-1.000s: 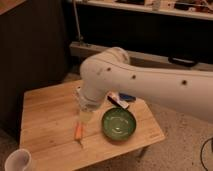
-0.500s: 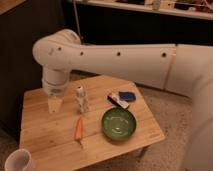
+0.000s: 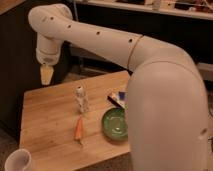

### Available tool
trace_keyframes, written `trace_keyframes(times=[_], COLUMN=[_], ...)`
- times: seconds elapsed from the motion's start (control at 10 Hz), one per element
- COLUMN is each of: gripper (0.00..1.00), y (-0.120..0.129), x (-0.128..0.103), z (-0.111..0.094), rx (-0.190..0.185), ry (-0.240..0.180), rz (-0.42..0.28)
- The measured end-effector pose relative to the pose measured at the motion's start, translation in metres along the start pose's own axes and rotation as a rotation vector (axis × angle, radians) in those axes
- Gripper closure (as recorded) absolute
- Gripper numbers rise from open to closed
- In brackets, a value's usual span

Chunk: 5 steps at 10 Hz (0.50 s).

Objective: Move the arm in a circular motion

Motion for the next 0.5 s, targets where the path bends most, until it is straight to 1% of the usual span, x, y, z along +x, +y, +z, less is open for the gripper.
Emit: trace_keyframes(times=[0.1,0.2,0.3,0.4,0.5], gripper=[0.35,0.35,0.35,0.35,0.35], y=[-0.02,-0.034,-0.054,-0.067,-0.074], x=[0.012,0.024,0.051,0.077,0.099], z=[-0.003,-0.007,-0.015,-0.023,-0.031], rx=[0.017,0.032,0.058,0.083,0.103], ry=[-0.014,-0.025,-0.04,-0.052,-0.06], rz=[0.03,0.056,0.106,0.152,0.188])
